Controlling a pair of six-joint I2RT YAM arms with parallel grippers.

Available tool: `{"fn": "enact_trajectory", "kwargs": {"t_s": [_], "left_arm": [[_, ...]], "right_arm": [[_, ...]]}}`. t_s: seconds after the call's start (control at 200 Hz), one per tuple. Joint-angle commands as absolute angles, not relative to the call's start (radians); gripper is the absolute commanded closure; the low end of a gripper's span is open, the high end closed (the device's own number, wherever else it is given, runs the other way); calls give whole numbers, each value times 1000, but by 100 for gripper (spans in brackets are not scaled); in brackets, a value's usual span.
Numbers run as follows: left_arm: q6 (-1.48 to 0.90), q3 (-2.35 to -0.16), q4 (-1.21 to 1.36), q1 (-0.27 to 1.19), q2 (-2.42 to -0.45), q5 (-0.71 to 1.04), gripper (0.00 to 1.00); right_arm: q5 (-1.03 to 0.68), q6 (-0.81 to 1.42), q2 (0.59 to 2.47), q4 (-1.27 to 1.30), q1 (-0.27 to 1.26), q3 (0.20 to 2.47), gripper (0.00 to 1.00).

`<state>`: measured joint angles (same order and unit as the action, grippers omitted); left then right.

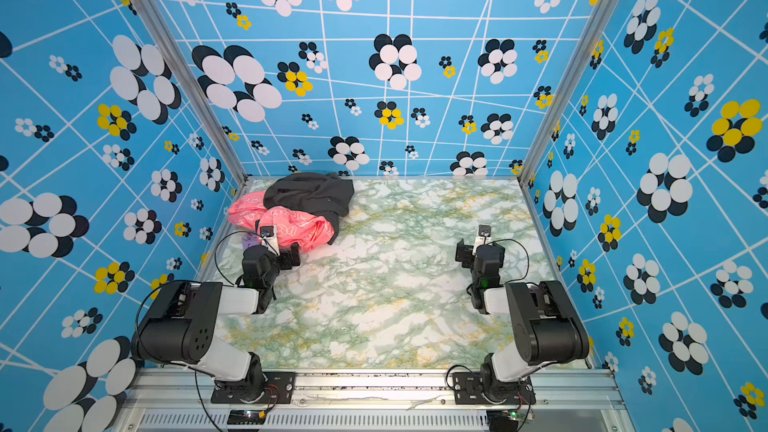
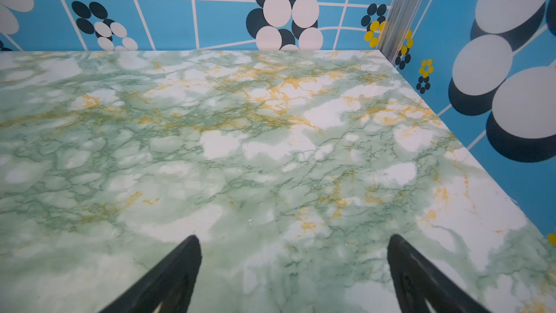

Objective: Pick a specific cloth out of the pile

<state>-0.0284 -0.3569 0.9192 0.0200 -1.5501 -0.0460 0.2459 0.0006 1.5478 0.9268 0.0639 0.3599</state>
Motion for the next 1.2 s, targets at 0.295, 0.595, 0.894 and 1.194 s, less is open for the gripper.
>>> {"fn": "enact_trajectory", "kwargs": {"t_s": [0.295, 0.595, 0.894, 1.194], "left_arm": [[-9, -379, 922, 27, -1548, -51, 1], [-11, -382, 919, 25, -1548, -49, 1], [-13, -381, 919, 22, -1548, -43, 1], [-36, -348, 899, 15, -1446, -81, 1]], "right_arm": [[251, 13, 1548, 927, 60, 373, 1], [250, 11, 1548, 927, 60, 375, 1], [226, 26, 1548, 902, 44, 386, 1], [227, 25, 1500, 859, 41, 393, 1]]}}
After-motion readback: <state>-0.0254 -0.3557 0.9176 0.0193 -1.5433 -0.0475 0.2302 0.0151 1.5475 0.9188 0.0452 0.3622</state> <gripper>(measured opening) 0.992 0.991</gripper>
